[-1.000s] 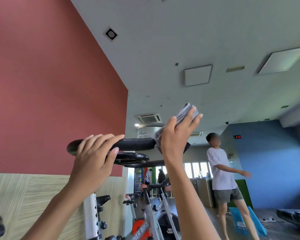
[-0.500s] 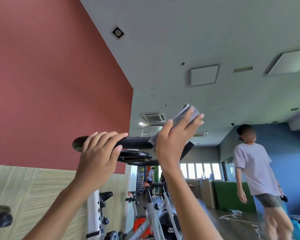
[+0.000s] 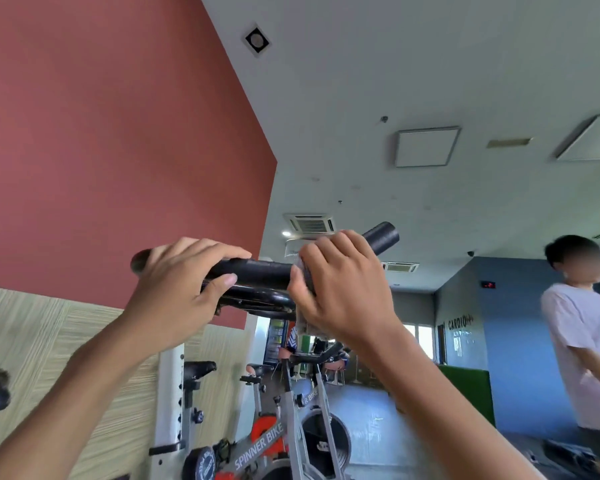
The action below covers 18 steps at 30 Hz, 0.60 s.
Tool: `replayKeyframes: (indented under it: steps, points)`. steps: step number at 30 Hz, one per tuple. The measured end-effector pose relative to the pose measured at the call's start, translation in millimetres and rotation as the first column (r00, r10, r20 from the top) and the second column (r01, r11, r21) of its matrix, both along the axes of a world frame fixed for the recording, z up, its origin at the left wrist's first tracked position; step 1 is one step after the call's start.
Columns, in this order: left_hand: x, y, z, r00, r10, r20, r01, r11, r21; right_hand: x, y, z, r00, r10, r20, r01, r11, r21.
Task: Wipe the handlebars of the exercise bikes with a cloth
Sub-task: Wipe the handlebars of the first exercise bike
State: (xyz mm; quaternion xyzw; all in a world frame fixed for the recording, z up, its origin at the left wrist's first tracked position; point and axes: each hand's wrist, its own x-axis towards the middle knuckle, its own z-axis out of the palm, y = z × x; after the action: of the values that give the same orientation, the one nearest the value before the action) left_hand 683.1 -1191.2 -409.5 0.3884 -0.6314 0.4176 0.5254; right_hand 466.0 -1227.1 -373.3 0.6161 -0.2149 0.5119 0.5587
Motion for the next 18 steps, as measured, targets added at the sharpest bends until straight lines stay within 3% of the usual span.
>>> replayKeyframes:
  steps: [7, 11, 18]
  points:
    - [-6.1, 11.7, 6.8, 1.0, -0.016, 0.0, 0.016, 0.991, 0.136, -23.5, 6.5, 11.8, 0.989, -0.038, -0.141, 0.05, 0.995, 0.081]
    - [-12.6, 26.5, 16.8, 1.0, 0.029, -0.003, -0.027, 0.959, 0.281, -32.5, 18.2, 15.0, 0.993, -0.082, -0.08, 0.1, 0.963, 0.249]
    - [-22.9, 51.8, 37.1, 0.993, 0.097, -0.065, -0.039, 0.805, 0.593, -2.5, 43.2, 21.5, 0.947, -0.159, -0.28, 0.303, 0.736, 0.605]
